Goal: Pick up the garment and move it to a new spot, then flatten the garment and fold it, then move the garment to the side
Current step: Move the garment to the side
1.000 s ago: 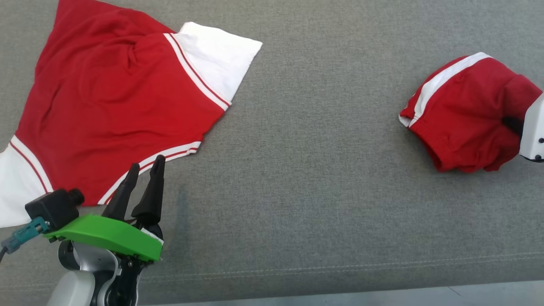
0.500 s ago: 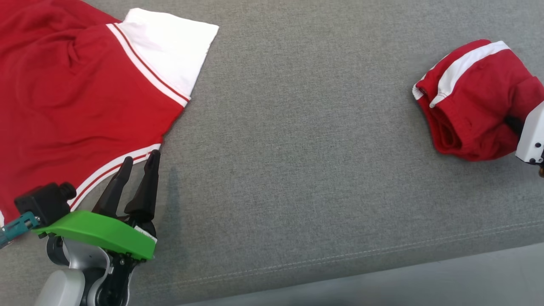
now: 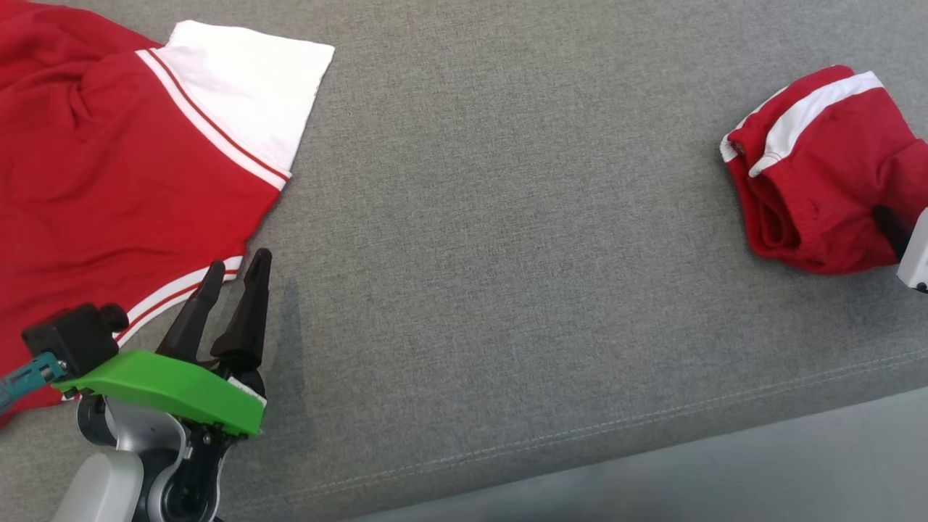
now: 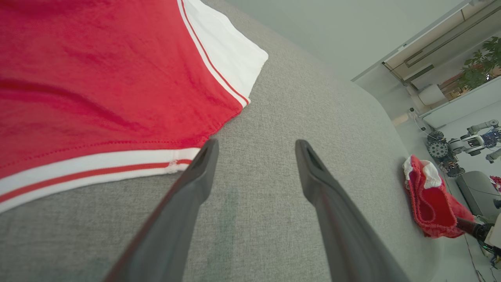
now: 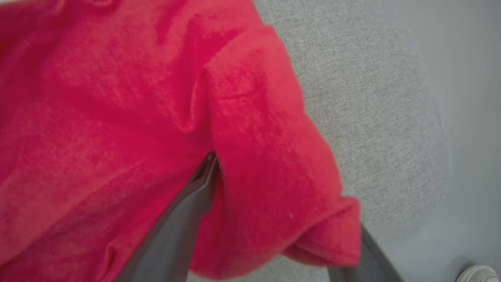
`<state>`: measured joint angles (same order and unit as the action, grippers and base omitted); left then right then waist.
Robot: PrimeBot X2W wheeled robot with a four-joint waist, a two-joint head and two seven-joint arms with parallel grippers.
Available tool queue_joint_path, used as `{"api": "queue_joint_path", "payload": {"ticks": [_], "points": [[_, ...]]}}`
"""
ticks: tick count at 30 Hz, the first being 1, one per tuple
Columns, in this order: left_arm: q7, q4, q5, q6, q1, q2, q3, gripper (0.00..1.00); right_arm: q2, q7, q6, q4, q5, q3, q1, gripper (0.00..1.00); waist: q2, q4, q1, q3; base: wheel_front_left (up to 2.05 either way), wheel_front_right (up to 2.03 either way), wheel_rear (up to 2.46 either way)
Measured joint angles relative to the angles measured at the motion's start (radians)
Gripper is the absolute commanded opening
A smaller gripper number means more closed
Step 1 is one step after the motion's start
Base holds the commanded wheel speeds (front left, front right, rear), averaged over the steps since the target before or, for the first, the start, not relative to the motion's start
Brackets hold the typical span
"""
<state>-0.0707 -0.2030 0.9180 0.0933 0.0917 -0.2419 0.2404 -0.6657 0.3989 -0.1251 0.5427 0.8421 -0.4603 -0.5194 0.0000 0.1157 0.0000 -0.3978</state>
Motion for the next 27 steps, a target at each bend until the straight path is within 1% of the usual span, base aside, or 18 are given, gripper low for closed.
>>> {"api": "queue_joint_path", "payload": {"ticks": [6,14,21,23,26,27], "points": [[0.001,0.005,0.0,0.001,0.0,0.005,-0.001,1.0,0.022,-0.035,0.0,0.042,-0.018,0.013,0.023,1.0,0.0,0.007,0.0,0.016,0.0,0.0,0.0],[0.006,0.035,0.002,0.003,-0.001,0.028,0.005,1.0,0.018,-0.1,0.0,0.111,-0.044,0.072,0.075,1.0,0.0,0.012,0.0,0.061,0.0,0.0,0.0],[0.016,0.056,0.003,0.003,-0.01,0.045,0.016,1.0,0.009,-0.191,0.0,0.196,-0.055,0.163,0.118,1.0,0.0,0.009,0.0,0.105,0.0,0.0,0.0],[0.026,0.067,0.007,0.003,-0.017,0.054,0.019,1.0,0.021,-0.23,0.0,0.208,-0.051,0.193,0.143,1.0,0.0,0.007,0.0,0.119,0.0,0.0,0.0],[0.04,0.084,0.011,0.003,-0.028,0.07,0.019,1.0,0.051,-0.304,0.0,0.195,-0.037,0.235,0.164,1.0,0.0,0.001,0.0,0.142,0.0,0.0,0.0],[0.04,0.084,0.011,0.003,-0.028,0.07,0.019,1.0,0.051,-0.304,0.0,0.195,-0.037,0.235,0.164,1.0,0.0,0.001,0.0,0.142,0.0,0.0,0.0]]}}
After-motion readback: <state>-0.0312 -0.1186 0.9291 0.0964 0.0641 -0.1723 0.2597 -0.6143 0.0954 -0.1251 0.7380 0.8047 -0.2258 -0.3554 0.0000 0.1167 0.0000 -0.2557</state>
